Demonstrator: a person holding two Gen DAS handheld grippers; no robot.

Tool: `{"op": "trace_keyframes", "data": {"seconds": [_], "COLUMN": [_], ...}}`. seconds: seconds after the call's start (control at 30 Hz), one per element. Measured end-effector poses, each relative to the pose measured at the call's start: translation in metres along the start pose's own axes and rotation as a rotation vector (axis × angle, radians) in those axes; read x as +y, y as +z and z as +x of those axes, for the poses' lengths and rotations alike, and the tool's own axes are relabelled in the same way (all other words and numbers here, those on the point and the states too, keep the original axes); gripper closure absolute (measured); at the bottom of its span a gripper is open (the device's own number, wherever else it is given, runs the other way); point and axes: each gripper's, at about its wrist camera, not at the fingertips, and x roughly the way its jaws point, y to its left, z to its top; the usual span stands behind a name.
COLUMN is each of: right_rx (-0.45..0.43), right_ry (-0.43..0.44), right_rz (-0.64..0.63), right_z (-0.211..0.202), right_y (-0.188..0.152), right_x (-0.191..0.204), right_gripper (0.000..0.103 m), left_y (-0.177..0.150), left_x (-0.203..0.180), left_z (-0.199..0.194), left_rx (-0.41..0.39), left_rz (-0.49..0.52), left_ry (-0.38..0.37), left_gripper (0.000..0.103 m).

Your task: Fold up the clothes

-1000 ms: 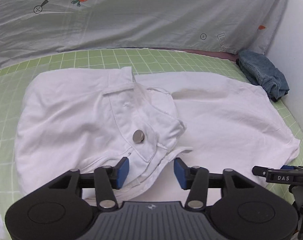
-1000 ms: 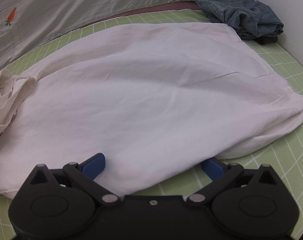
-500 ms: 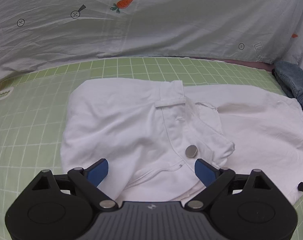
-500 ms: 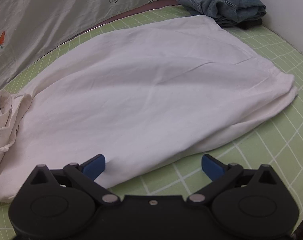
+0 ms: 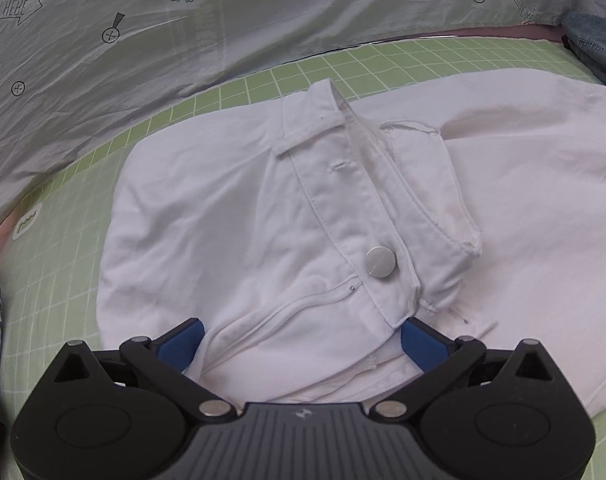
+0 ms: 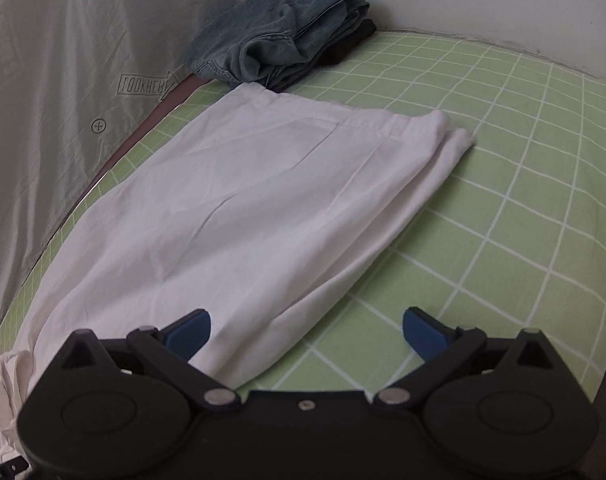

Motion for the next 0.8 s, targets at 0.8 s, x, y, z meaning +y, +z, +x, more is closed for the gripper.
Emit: {"op": "trace_keyframes", "data": {"seconds": [0.8], "right_rx": [-0.159], "right_ry": [-0.111], "right_rz": [0.130], "right_z": [0.071], "right_y": [0.109], "right_x": [-0.045], "right_gripper": [0.031], "left_y": [0.008], "left_x": [-0.003], "left_z": [0.009], "left_rx": [0.082], "left_rz": [0.005], "left_ry": [0.015], "left_gripper": [0.000]}}
